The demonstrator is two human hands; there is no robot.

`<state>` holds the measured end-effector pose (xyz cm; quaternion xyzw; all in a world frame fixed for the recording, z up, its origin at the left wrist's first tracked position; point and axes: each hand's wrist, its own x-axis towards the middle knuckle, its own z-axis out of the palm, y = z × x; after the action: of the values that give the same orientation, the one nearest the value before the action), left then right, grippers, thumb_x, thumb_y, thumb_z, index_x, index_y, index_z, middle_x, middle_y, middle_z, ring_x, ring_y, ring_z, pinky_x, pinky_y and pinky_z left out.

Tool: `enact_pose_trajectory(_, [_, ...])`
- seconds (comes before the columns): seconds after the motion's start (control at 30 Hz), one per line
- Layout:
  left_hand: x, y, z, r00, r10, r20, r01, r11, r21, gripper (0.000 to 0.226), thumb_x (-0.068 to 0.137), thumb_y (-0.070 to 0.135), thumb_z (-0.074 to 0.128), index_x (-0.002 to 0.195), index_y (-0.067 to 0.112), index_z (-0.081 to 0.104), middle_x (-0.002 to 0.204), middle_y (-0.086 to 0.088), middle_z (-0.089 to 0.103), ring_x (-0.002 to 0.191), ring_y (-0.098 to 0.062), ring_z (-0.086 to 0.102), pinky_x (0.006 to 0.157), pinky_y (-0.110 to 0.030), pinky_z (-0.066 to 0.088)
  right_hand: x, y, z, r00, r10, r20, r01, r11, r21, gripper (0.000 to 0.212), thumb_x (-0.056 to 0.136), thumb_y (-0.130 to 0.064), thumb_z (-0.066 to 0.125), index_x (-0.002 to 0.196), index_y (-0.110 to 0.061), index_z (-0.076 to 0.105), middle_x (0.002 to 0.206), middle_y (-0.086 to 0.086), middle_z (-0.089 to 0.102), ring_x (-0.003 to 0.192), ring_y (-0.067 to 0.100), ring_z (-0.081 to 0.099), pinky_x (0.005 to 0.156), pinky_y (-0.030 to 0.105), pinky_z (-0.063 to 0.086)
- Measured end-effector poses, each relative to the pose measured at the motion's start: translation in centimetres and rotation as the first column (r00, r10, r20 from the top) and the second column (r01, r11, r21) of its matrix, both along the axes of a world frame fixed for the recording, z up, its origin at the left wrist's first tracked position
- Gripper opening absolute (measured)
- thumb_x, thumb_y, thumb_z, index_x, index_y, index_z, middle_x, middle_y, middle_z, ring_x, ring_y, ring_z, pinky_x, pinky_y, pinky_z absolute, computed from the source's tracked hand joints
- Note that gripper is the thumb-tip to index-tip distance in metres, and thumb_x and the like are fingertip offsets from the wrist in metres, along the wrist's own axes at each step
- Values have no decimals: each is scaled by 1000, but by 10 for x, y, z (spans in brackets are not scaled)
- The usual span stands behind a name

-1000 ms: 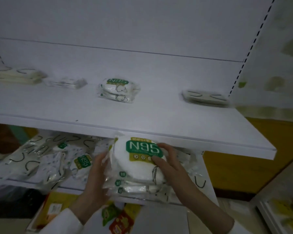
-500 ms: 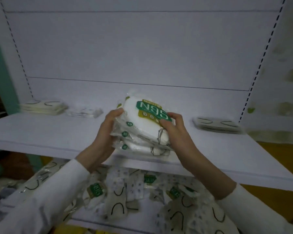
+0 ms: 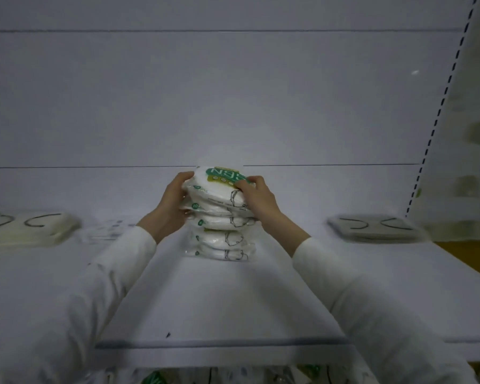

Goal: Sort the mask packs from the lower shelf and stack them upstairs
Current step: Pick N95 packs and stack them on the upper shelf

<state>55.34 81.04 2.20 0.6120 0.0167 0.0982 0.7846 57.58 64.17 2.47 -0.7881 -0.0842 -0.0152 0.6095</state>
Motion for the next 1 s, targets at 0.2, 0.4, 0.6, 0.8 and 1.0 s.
enact_pose_trajectory(0.2, [28,18,-31,983,-154,-98,146,985,-88,29,90,33,42,101,16,63,91,-4,67,83,-19,64,74,-29,48,28,16,-21,998,-32,-46,28,997,-71,49,95,-40,48,138,-20,38,128,10,48,89,16,49,80,27,38])
enact_pose_trajectory(0.4, [46,30,-32,977,-168,-134,154,982,-106,27,91,29,43,102,13,62,87,-4,69,72,-18,66,63,-23,53,47,25,-23,999,-25,-38,21,995,-94,54,93,-43,49,140,-20,38,123,7,48,94,16,48,78,26,38])
enact_pose_trajectory(0.6, [58,34,-45,962,-70,-264,91,993,70,27,86,26,53,110,14,51,81,-3,57,64,-16,53,49,-22,41,60,31,-35,996,-42,-81,21,970,-241,62,85,-58,46,137,-24,42,132,7,50,114,26,48,92,37,41])
enact_pose_trajectory(0.8, [63,37,-38,971,20,-237,3,996,94,51,85,18,52,135,27,44,104,-4,54,82,-21,55,63,-31,44,68,30,-26,1000,1,-21,-8,948,-318,61,88,-56,46,140,-24,41,139,8,47,124,29,45,90,34,37])
enact_pose_trajectory(1.0, [57,32,-41,981,27,-190,-13,997,71,44,85,10,49,124,28,60,111,-5,57,80,-23,53,64,-32,43,71,34,-38,995,43,93,-10,943,-332,51,92,-49,45,140,-32,42,139,8,48,125,27,43,89,29,35])
